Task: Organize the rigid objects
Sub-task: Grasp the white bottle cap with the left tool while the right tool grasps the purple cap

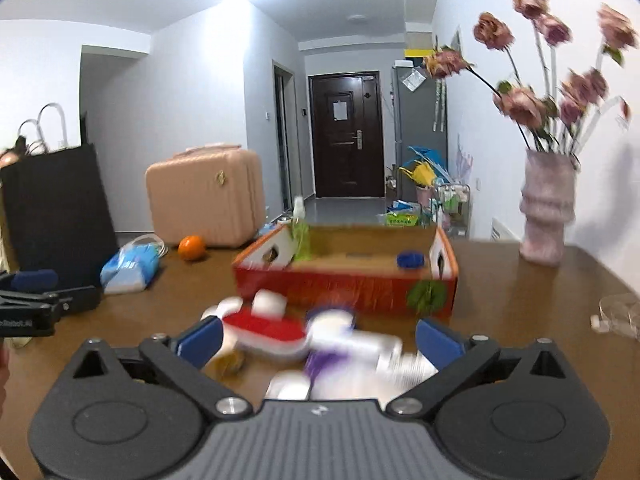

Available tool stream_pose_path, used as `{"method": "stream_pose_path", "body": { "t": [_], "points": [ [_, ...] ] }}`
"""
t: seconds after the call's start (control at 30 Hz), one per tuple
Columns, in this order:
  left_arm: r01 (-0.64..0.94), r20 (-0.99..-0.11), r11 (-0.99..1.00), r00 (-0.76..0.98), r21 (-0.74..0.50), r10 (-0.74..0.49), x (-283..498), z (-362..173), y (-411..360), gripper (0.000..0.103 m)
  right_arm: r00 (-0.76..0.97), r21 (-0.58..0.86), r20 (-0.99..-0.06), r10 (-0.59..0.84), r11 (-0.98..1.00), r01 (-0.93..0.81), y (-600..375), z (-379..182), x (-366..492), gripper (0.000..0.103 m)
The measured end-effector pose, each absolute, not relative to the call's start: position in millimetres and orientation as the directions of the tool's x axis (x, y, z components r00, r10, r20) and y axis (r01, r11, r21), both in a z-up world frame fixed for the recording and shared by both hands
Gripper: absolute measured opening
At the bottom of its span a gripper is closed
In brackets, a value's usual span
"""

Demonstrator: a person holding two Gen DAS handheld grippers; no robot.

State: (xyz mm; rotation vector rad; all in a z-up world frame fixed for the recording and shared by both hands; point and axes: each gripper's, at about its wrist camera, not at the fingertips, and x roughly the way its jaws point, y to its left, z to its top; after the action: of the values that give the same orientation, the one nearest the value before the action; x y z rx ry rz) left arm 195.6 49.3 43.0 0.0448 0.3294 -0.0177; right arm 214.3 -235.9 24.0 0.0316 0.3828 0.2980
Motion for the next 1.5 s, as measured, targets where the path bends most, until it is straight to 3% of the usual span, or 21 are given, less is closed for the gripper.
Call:
{"method": "stream_pose_path", "body": {
  "t": [0.2, 0.33, 0.53, 0.7, 0.8, 0.9, 1.13, 1.27, 1.4, 1.47, 1.5],
  "points": [
    [0.01, -0.321, 0.999, 0.947, 0.047, 0.005, 122, 7, 42, 0.103, 0.874, 0.073, -0.379, 0.304, 0.951, -0.299, -220, -25, 144, 0.103],
    [0.04, -0.337, 0.999, 0.941, 0.036, -0.026, 103, -5, 38, 0.103, 0.847, 0.13, -0.379, 0.374, 0.927, -0.351, -225, -40, 124, 0.096],
    [0.092, -0.349, 0.994, 0.935, 0.067, -0.063, 118, -12, 23, 0.103, 0.884, 0.084, -0.351, 0.31, 0.95, -0.3, -227, -38, 121, 0.096],
    [0.167, -0.399, 0.986, 0.906, 0.03, -0.141, 150, -18, 5, 0.102, 0.875, 0.111, -0.4, 0.272, 0.962, -0.248, -242, -40, 150, 0.091],
    [0.24, -0.433, 0.97, 0.878, 0.03, -0.204, 182, -24, -20, 0.094, 0.887, 0.109, -0.403, 0.227, 0.974, -0.2, -255, -39, 168, 0.091],
    [0.303, -0.473, 0.952, 0.847, 0.055, -0.242, 219, -30, -47, 0.076, 0.89, 0.109, -0.402, 0.215, 0.976, -0.187, -266, -37, 186, 0.09],
    [0.389, -0.594, 0.921, 0.74, -0.003, -0.315, 298, -51, -80, 0.069, 0.863, 0.088, -0.421, 0.279, 0.96, -0.267, -268, -37, 247, 0.085],
    [0.391, -0.628, 0.92, 0.718, 0.008, -0.3, 317, -62, -85, 0.041, 0.817, 0.129, -0.453, 0.356, 0.933, -0.335, -271, -45, 285, 0.085],
    [0.381, -0.616, 0.924, 0.734, 0.024, -0.286, 311, -59, -82, 0.041, 0.745, 0.207, -0.53, 0.406, 0.913, -0.351, -273, -54, 309, 0.086],
    [0.37, -0.6, 0.929, 0.748, 0.023, -0.283, 300, -56, -75, 0.04, 0.75, 0.18, -0.544, 0.377, 0.925, -0.335, -270, -56, 304, 0.073],
    [0.368, -0.594, 0.929, 0.752, 0.021, -0.285, 293, -53, -72, 0.04, 0.758, 0.157, -0.546, 0.356, 0.933, -0.325, -268, -57, 298, 0.072]
  ]
}}
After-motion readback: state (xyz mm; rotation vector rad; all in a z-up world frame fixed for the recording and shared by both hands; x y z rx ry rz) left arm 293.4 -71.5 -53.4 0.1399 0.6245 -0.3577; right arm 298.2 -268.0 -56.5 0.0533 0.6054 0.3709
